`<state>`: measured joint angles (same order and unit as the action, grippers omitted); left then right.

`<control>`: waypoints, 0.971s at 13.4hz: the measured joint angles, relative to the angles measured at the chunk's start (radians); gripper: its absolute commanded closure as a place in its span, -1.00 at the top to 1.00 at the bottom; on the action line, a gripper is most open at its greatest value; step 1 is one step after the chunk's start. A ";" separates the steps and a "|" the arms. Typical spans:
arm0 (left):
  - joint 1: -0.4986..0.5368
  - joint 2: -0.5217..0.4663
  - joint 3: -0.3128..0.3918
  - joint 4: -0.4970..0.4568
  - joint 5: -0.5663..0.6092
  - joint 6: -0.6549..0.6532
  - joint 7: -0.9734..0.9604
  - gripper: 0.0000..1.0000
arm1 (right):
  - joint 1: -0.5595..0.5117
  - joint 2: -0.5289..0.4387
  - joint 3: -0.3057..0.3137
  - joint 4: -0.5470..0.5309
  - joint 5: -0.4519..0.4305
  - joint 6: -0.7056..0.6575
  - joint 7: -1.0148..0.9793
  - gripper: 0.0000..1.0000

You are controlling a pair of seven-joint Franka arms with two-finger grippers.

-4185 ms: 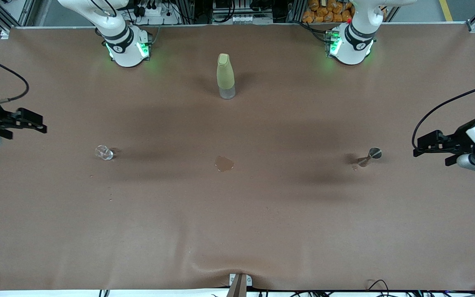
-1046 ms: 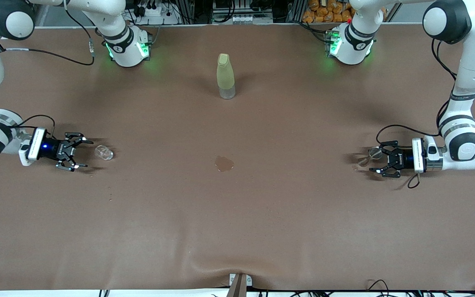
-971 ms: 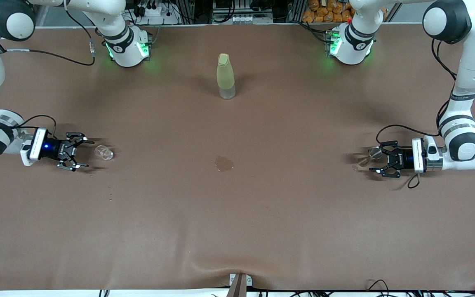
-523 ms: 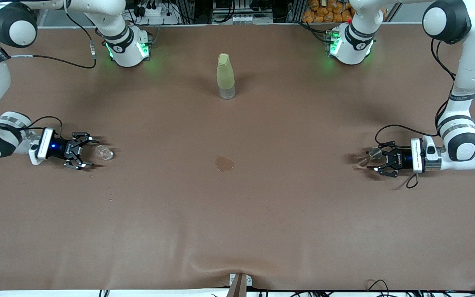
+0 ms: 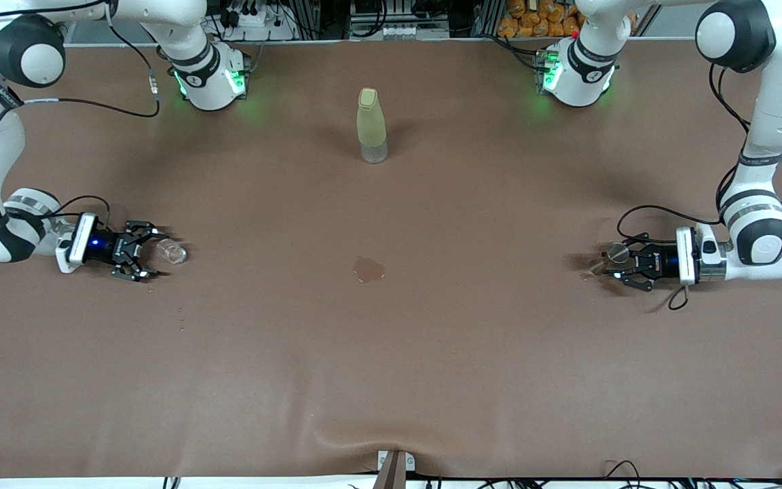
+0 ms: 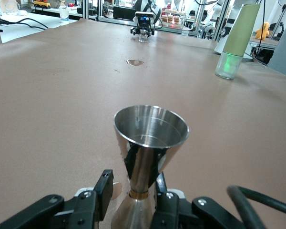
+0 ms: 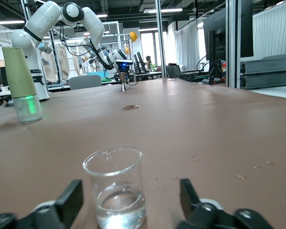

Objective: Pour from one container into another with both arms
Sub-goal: 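Close the right gripper on the beaker while the left gripper grasps the jigger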

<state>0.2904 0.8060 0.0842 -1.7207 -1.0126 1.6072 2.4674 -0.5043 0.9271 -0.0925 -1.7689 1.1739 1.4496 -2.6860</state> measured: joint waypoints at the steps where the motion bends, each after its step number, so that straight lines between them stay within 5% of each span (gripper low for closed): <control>1: 0.000 0.000 0.000 0.000 0.000 0.000 0.000 -0.37 | 0.000 0.004 0.002 0.000 0.005 -0.001 -0.005 0.67; 4: 0.000 0.000 -0.001 0.000 0.000 0.000 0.000 -0.58 | 0.005 0.015 0.010 0.000 0.011 -0.004 -0.012 0.67; 8: -0.001 0.000 -0.002 0.000 -0.005 -0.001 0.001 -0.97 | 0.007 0.018 0.012 0.001 0.013 -0.013 -0.012 0.25; 13: -0.003 -0.001 -0.013 0.024 -0.008 -0.001 0.006 -1.00 | 0.007 0.019 0.012 0.002 0.014 -0.022 -0.012 -0.34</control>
<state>0.2876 0.8053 0.0709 -1.6968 -1.0209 1.6061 2.4737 -0.4969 0.9457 -0.0802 -1.7667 1.1877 1.4280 -2.6977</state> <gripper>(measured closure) 0.789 0.511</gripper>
